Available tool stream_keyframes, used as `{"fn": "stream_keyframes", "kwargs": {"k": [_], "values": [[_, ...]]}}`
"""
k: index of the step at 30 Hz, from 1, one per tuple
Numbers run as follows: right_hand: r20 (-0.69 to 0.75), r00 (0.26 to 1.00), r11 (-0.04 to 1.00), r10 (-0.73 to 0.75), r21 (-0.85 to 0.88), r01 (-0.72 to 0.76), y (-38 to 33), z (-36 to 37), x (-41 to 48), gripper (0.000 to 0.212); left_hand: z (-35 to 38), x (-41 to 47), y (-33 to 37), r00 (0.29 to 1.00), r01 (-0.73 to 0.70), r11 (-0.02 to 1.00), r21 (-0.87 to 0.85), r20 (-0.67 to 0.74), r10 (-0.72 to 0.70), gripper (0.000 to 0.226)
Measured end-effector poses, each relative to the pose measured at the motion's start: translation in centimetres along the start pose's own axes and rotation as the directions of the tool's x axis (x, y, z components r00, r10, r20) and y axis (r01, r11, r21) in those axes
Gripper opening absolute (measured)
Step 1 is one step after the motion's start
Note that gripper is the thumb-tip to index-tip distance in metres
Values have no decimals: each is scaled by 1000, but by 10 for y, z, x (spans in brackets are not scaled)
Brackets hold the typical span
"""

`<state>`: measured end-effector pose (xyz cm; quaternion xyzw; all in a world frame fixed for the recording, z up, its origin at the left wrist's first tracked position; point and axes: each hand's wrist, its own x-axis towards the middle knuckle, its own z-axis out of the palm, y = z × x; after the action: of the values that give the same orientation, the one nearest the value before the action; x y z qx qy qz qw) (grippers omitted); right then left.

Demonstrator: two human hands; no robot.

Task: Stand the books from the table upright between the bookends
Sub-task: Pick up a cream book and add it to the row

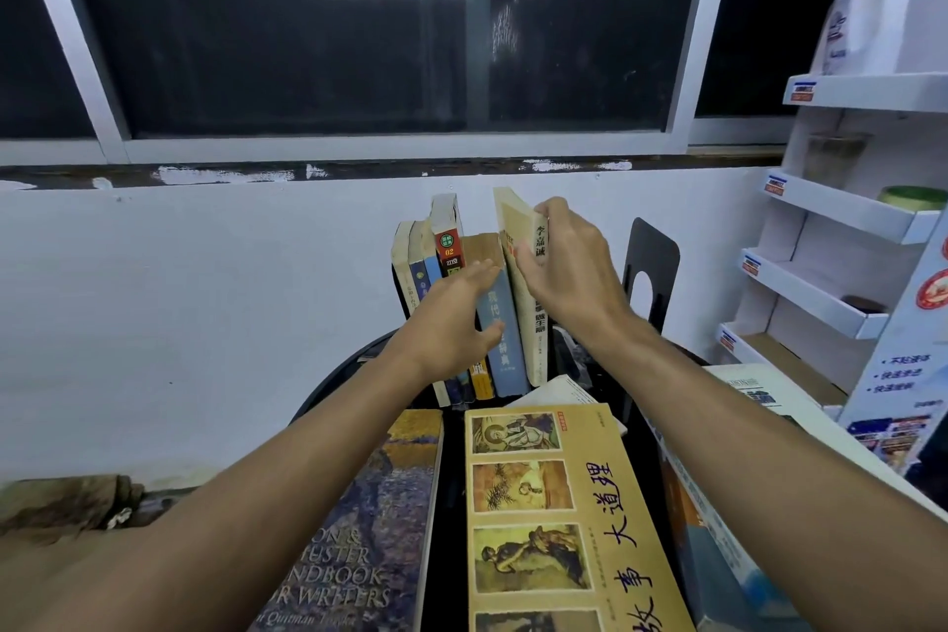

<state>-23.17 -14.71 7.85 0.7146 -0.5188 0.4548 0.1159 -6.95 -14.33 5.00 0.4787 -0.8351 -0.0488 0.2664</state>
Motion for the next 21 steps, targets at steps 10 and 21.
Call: {"fn": "stream_keyframes", "kwargs": {"k": [10, 21], "values": [[-23, 1000, 999, 12, 31, -12, 29, 39, -17, 33, 2, -1, -2, 1000, -10, 1000, -23, -7, 10, 74], [30, 999, 995, -34, 93, 31, 42, 44, -23, 45, 5, -2, -4, 1000, -23, 999, -29, -19, 22, 75]]}}
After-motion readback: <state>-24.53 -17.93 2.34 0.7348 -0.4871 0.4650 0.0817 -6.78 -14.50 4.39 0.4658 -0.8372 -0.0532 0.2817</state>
